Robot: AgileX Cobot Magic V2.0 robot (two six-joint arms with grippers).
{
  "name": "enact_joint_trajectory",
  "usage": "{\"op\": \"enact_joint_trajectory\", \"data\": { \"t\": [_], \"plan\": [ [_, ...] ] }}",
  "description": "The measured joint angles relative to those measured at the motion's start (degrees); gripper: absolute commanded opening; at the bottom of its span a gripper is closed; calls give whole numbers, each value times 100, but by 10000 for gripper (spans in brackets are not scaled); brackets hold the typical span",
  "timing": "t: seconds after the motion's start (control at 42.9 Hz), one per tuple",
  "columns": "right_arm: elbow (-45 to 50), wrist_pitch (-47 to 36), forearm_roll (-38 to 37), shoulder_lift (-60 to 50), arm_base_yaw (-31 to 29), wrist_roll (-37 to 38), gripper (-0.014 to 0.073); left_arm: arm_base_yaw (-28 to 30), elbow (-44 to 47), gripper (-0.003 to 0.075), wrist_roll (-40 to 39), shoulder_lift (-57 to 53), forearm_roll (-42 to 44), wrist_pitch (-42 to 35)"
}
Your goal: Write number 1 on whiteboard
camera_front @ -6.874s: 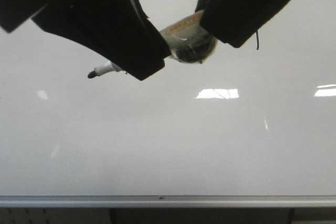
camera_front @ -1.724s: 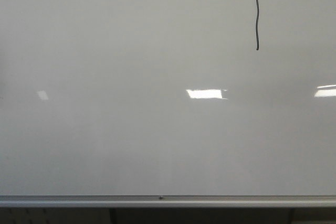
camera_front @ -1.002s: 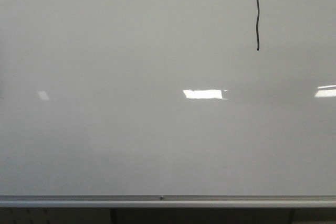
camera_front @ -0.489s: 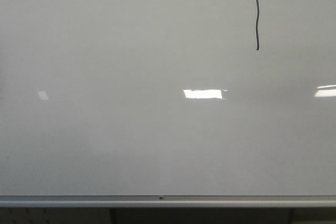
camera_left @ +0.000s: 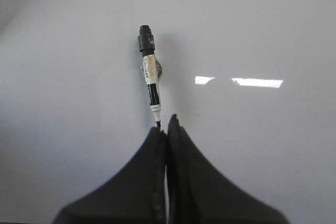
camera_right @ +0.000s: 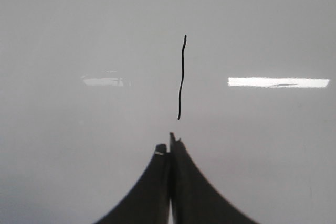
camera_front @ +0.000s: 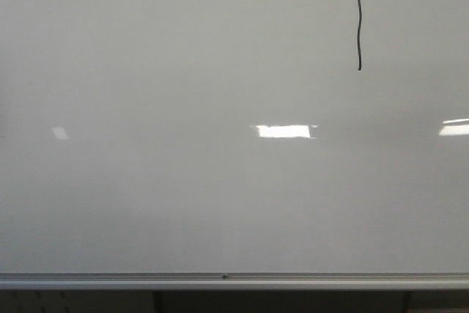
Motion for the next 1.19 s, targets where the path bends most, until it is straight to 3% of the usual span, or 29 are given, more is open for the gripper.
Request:
{"op": "enact_joint_trajectory", "data": {
  "t": [0.559,0.885,1.188],
  "plan": [
    [43,-76,-25,-13,0,0,-89,0,0,-20,0,0,0,0],
    [1189,-839,-889,-450,-40,190,-89,0,0,-20,0,0,0,0],
    [2098,-771,-1136,-1237,-673,868,-89,0,0,-20,0,0,0,0]
  ]
}}
